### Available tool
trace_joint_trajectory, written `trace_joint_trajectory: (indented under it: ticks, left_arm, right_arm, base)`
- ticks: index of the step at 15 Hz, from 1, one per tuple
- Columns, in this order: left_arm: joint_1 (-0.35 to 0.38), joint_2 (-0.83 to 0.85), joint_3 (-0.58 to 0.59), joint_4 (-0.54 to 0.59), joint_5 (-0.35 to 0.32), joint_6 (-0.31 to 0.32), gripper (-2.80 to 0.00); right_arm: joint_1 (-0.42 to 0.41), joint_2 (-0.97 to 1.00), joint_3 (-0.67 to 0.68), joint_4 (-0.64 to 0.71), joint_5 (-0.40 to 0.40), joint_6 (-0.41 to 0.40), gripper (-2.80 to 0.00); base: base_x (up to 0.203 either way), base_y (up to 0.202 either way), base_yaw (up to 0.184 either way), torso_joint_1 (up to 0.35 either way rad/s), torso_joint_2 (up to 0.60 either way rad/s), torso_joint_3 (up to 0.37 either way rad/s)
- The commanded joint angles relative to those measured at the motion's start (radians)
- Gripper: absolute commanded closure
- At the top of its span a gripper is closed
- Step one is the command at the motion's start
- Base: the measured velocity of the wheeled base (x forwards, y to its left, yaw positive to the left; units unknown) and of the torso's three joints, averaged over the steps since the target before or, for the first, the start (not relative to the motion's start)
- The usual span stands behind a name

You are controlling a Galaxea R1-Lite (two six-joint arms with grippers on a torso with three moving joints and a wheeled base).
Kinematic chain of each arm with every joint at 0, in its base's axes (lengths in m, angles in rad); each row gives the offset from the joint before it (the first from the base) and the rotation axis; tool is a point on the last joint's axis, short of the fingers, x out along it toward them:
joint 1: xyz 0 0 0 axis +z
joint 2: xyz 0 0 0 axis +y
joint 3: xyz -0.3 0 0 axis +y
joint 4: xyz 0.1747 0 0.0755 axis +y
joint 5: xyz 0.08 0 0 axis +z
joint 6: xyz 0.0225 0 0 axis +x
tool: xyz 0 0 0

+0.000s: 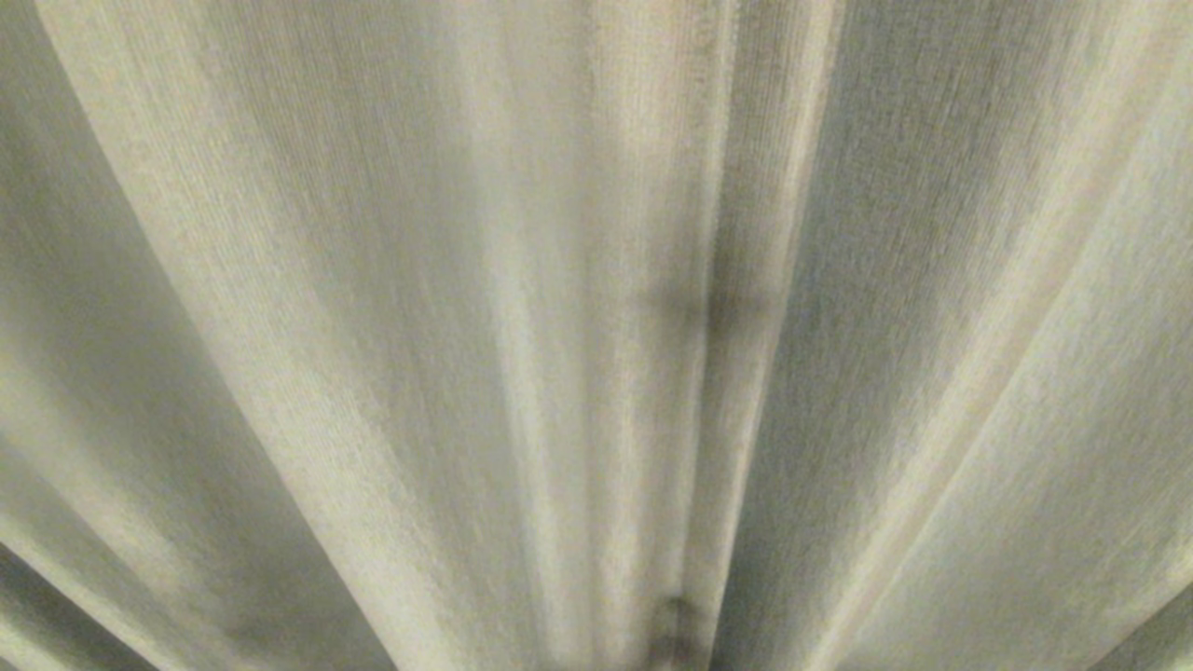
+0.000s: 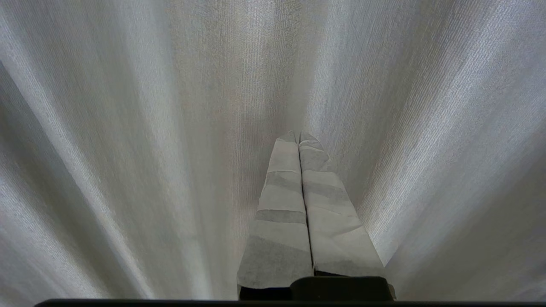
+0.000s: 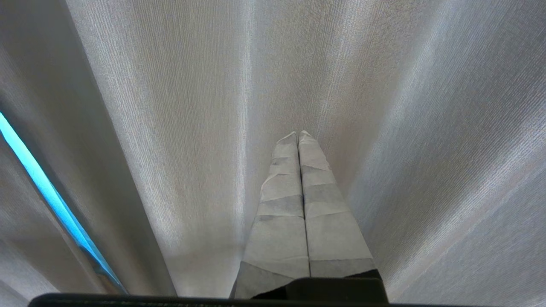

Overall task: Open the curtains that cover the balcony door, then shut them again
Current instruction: Pull the outer curtains open on both sides

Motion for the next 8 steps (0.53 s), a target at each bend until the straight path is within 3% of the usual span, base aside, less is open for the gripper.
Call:
trace_joint_trajectory:
  ticks: [1, 8]
  left_arm:
    - [0.0, 0.002, 0.0, 0.0, 0.0, -0.001, 0.0]
    - [0.0, 0.003, 0.0, 0.0, 0.0, -0.001, 0.0]
  right_arm:
    - [0.0, 0.0, 0.0, 0.0, 0.001, -0.001, 0.0]
    - [-0.002, 0.0, 0.0, -0.001, -0.038, -0.009, 0.0]
  base:
    - [0.0, 0.0, 0.0, 0.0, 0.0, 0.0]
    - [0.0, 0.0, 0.0, 0.0, 0.0, 0.0]
